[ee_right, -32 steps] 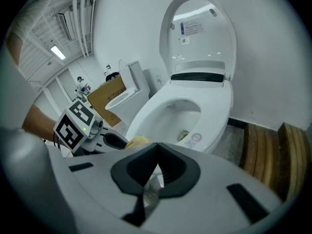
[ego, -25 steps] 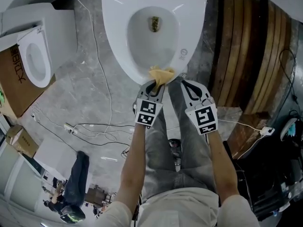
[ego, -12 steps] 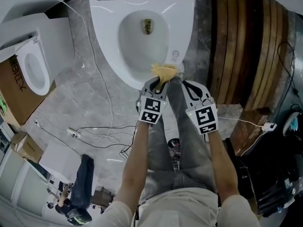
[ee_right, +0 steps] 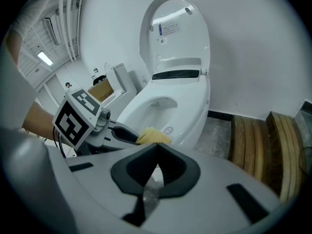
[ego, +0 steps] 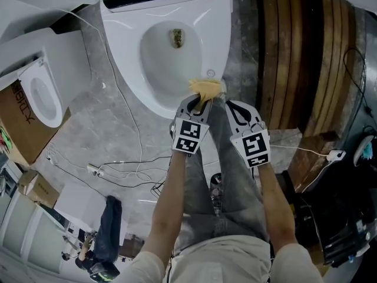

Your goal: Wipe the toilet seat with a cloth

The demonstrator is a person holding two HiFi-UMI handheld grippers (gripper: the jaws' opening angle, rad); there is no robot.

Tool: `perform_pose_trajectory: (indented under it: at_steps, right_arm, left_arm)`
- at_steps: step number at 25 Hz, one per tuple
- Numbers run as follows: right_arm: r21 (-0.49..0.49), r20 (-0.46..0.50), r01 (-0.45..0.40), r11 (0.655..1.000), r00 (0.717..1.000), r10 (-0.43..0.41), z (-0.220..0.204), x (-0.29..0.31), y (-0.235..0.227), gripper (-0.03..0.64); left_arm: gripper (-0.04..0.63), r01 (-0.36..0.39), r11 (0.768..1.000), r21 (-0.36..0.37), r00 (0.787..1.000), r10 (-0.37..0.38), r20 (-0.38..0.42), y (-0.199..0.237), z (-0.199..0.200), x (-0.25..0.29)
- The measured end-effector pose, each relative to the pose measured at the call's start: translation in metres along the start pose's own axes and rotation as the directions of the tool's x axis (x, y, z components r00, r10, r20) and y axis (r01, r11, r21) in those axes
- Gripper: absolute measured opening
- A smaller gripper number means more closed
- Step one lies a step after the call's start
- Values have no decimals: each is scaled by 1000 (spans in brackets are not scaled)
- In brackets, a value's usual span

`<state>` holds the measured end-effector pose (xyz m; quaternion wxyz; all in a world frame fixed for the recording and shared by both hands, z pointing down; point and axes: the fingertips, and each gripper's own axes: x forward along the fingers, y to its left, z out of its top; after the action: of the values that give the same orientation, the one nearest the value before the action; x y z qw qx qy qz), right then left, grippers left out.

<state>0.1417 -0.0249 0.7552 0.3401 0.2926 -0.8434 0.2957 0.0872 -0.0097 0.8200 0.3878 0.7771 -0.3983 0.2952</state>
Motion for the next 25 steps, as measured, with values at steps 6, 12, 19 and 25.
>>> perform_pose_trajectory:
  at_steps: [6,12,19,25]
  right_arm:
    - [18,3,15,1000,1000,-15,4,0,-14,7]
    - [36,5,30,999,1000,-30,6,0,-25,6]
    - [56,11,41,998,999,-41,11,2,-32,7]
    - [69,19,55,996,998,-57,18,4,-39,7]
  left_arm:
    - [83,7,1000,5,1000,-7,2,2,16,9]
    - [83,8,1000,-6,1000,-8,14,7,34,18]
    - [83,10,1000,-3,1000,-10,21,14,52,26]
    - [83,11,1000,5,1000,-11,23,20,67,33]
